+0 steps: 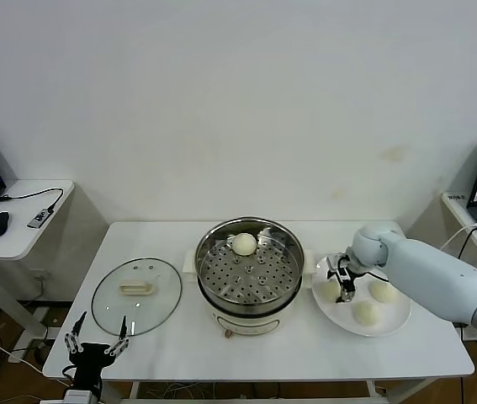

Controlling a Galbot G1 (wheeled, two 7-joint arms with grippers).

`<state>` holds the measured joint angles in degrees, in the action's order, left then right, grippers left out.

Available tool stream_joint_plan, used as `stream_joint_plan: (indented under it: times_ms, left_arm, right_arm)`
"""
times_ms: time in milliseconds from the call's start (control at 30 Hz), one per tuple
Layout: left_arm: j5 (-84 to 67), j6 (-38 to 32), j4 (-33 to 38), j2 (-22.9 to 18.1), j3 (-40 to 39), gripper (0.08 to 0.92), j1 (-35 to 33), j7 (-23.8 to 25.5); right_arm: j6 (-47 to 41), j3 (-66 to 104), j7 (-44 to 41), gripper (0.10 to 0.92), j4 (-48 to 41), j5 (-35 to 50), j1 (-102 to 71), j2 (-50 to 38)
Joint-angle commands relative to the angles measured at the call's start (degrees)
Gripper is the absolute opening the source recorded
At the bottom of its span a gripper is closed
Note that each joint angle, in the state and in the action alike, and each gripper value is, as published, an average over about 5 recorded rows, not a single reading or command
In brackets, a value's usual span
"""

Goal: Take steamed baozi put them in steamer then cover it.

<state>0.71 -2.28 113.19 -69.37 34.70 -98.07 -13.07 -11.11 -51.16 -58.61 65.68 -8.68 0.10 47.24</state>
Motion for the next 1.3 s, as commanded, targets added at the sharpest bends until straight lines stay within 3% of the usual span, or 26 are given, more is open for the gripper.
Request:
stream_joint_plan:
  times_ms: [33,600,933,1300]
  left_arm:
    - [0.0,0.0,0.1,-0.1,0.0,0.823,-0.1,0.0]
    - [-0.1,0.0,0.8,0.2,-0.5,0.823,0.4,0.0]
    - [-0.3,0.0,1.5,0.6,-0.8,0.823,0.5,0.1]
    - [-0.4,0.0,1.5,0.7,-0.1,0.823,0.8,-0.1]
  right_arm:
    - [-0.2,0.2,-0.5,0.647,1.0,0.0,1.1,-0.6]
    - [-7.4,-14.5,-2.6,0.606,16.5,16.3,29.8,-11.5]
    - [-14.4,-23.6,0.6,0.613,20.7,29.7,46.0,-2.6]
    - [-25.2,-21.9,10.2,0.619,18.7,43.8,36.8,11.6]
